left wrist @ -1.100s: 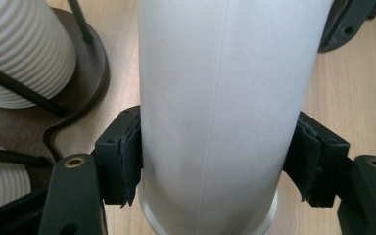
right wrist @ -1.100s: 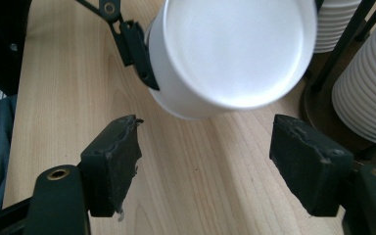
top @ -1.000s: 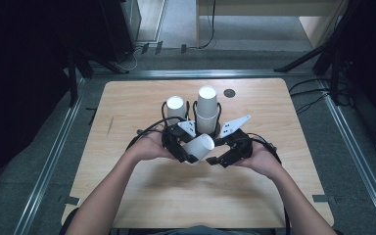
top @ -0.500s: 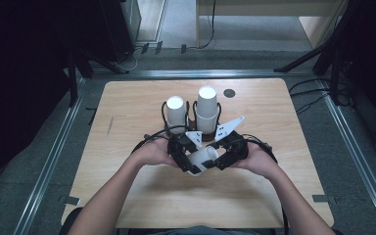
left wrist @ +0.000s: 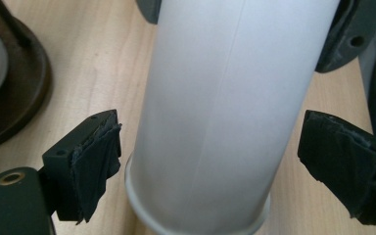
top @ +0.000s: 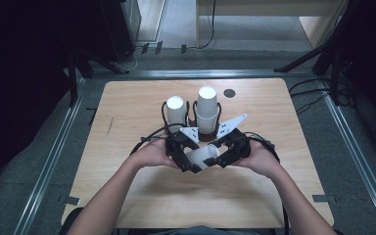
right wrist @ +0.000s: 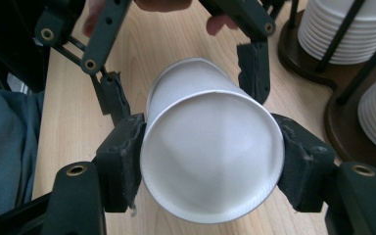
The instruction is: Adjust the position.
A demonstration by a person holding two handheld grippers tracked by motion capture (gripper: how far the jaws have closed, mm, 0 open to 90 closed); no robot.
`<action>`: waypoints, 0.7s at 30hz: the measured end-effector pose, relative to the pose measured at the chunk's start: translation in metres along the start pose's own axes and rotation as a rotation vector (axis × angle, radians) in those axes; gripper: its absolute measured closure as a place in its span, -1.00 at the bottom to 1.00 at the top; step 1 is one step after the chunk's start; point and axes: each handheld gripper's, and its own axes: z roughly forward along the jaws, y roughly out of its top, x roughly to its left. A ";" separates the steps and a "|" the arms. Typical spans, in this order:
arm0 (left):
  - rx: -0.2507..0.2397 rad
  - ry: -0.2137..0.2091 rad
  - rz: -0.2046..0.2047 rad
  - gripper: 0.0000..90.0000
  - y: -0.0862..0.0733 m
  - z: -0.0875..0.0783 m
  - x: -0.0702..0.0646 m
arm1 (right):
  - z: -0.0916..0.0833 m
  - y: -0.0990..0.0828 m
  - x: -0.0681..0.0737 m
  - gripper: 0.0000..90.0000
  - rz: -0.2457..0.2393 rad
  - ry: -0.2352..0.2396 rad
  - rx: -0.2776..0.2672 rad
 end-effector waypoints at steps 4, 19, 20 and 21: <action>-0.051 0.020 -0.031 -0.82 -0.004 -0.004 0.003 | -0.003 -0.002 -0.001 -0.24 0.007 -0.004 -0.015; -0.169 -0.002 -0.065 -0.80 -0.008 -0.003 0.001 | -0.015 0.000 -0.003 -0.24 0.042 0.019 -0.133; -0.175 -0.003 -0.067 -0.79 -0.008 -0.004 0.000 | -0.016 0.000 -0.003 -0.24 0.043 0.020 -0.139; -0.187 0.001 -0.062 -0.73 -0.009 -0.005 0.001 | -0.017 0.000 -0.003 -0.24 0.047 0.022 -0.145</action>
